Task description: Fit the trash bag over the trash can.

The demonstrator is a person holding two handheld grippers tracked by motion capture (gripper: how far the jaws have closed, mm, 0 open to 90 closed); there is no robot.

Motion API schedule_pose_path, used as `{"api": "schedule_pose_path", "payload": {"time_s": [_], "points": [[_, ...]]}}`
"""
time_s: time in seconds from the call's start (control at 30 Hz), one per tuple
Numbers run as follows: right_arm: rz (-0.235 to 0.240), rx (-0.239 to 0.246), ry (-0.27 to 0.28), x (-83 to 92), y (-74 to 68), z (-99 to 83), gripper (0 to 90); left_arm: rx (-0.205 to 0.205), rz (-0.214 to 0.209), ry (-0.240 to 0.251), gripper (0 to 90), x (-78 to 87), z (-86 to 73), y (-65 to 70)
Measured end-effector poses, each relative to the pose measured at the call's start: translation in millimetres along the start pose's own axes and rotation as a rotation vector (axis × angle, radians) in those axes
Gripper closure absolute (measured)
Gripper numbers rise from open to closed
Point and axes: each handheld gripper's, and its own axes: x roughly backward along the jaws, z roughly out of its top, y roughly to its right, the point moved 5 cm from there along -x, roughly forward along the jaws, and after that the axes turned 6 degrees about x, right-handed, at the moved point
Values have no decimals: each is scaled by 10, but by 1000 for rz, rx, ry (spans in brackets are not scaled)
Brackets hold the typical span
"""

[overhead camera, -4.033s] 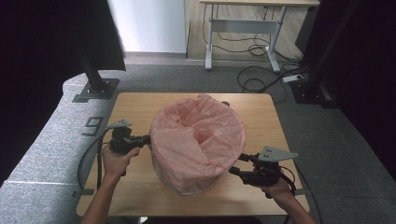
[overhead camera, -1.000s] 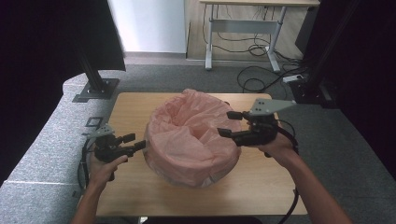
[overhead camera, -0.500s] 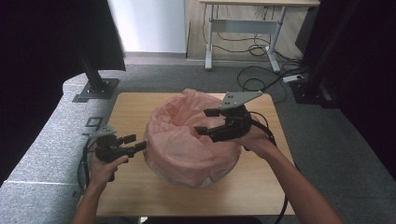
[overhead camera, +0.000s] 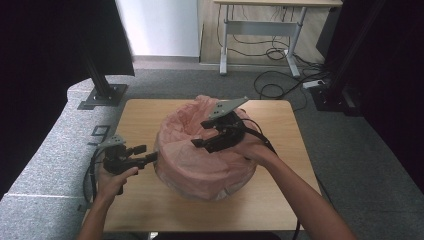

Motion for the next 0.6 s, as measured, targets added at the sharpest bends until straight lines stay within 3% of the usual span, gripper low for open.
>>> {"api": "schedule_pose_path", "payload": {"time_s": [0.27,0.4,0.6], "points": [[27,1,-66,-260,20,-37,322,1,-6,2,327,6,6,-12],[52,-15,-84,-368,16,-67,324,1,-6,-4,328,-6,-2,-31],[89,-49,-154,-525,4,-141,316,4,-7,3,329,16,7,-48]]}}
